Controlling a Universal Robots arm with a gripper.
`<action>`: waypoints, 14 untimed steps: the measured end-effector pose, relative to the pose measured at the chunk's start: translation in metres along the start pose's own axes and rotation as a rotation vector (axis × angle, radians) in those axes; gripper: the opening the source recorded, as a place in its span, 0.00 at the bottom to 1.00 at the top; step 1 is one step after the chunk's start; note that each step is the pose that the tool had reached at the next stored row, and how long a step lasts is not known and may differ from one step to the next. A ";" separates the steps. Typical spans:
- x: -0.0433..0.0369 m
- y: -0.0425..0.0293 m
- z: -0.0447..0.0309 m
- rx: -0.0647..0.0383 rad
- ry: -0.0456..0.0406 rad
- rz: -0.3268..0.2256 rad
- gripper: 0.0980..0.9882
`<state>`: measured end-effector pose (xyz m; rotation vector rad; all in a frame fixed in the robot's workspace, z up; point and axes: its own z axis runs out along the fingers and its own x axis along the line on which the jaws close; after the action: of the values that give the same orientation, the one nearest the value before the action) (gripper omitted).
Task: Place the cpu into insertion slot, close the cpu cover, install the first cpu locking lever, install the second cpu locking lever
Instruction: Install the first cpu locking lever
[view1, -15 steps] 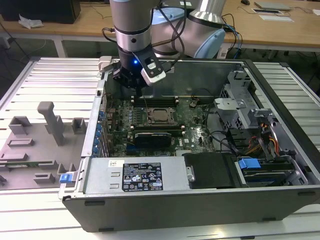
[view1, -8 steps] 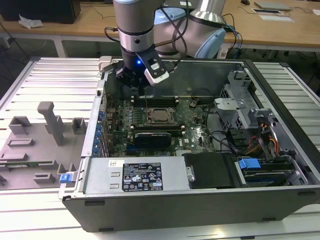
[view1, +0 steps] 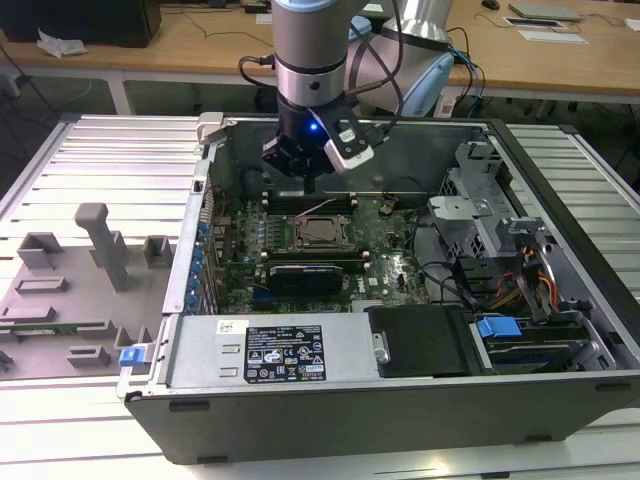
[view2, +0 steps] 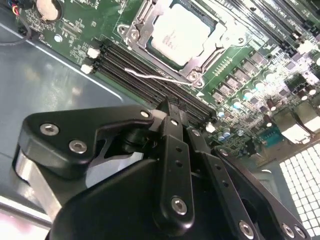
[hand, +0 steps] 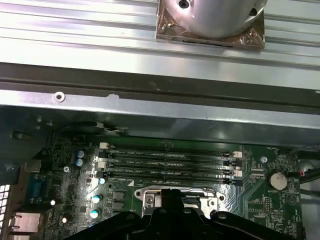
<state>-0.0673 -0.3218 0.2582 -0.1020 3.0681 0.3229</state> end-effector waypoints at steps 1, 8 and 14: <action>0.0000 -0.0001 0.0004 0.000 -0.0040 -0.004 0.01; 0.0052 -0.0001 0.0015 0.010 -0.0891 -0.030 0.01; 0.0066 -0.0012 0.0071 0.023 -0.1159 0.047 0.01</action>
<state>-0.0734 -0.3219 0.2506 -0.0103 2.9620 0.2853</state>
